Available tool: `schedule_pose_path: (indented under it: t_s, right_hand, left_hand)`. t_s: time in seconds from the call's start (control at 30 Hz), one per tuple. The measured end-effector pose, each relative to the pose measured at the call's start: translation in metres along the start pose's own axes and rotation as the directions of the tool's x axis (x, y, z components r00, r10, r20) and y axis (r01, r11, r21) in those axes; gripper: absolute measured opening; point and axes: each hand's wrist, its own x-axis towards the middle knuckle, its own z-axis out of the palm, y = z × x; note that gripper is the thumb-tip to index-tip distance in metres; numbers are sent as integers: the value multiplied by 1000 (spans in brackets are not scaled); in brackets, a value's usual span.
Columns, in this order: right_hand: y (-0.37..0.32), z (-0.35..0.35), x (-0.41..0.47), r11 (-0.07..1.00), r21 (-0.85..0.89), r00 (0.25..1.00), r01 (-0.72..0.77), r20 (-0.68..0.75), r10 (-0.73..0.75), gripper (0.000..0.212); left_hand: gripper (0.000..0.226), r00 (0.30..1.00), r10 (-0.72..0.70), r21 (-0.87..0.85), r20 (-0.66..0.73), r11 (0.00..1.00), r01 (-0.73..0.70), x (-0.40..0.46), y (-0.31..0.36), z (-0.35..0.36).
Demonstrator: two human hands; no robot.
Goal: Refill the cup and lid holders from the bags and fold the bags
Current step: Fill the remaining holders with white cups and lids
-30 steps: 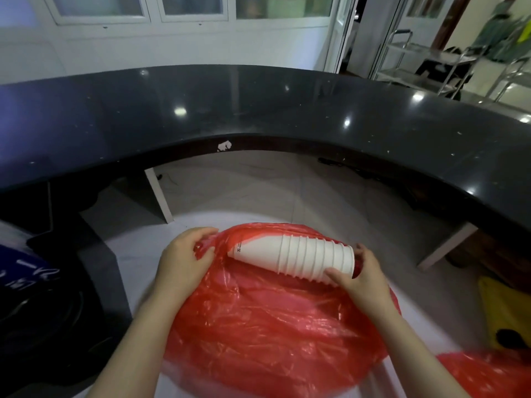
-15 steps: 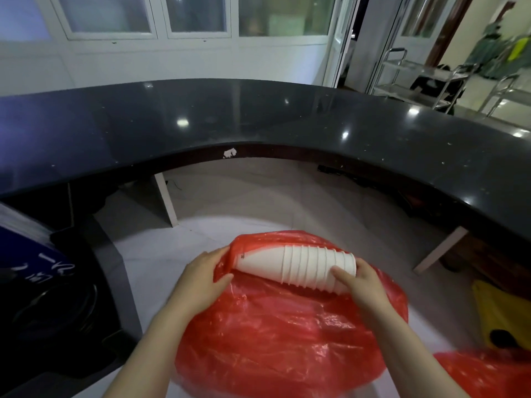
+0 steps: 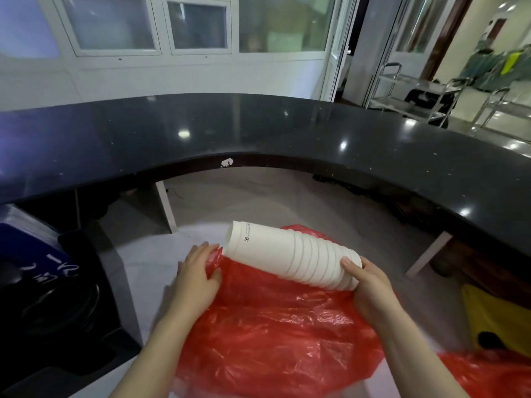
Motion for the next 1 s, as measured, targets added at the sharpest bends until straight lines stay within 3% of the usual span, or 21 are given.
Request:
schedule_pose_path:
  t_s: [0.13, 0.23, 0.33, 0.43, 0.6, 0.8, 0.93, 1.0]
  right_hand:
    - [-5, 6, -6, 983, -137, 992, 122, 10, -122, 21]
    - [-6, 8, -9, 968, -193, 987, 158, 53, -151, 21]
    - [-8, 6, -11, 912, -342, 973, 229, 119, -199, 24]
    - [-11, 12, -14, 800, -493, 940, 340, 186, -285, 31]
    - [-7, 30, -15, 664, -563, 871, 491, 301, -388, 38]
    - [4, 59, -22, 758, -404, 838, 513, 428, -339, 56]
    - [7, 80, -37, 733, -392, 794, 556, 511, -329, 64]
    - [10, 90, -44, 767, -385, 822, 513, 479, -309, 67]
  left_hand:
    - [63, 997, 61, -326, 48, 944, -42, -12, 30, -19]
    - [80, 988, 26, -543, 153, 837, 62, -26, 39, -27]
    - [90, 996, -47, -671, 80, 736, 89, -44, 39, -33]
    - [76, 996, -73, -668, -46, 744, 24, -63, 38, -39]
    - [74, 978, -105, -643, -182, 765, -37, -91, 35, -52]
    - [70, 952, -90, -558, -294, 824, -94, -120, 32, -78]
    - [64, 913, -93, -540, -396, 829, -149, -145, 33, -98]
    - [64, 892, -84, -524, -444, 832, -182, -154, 36, -109]
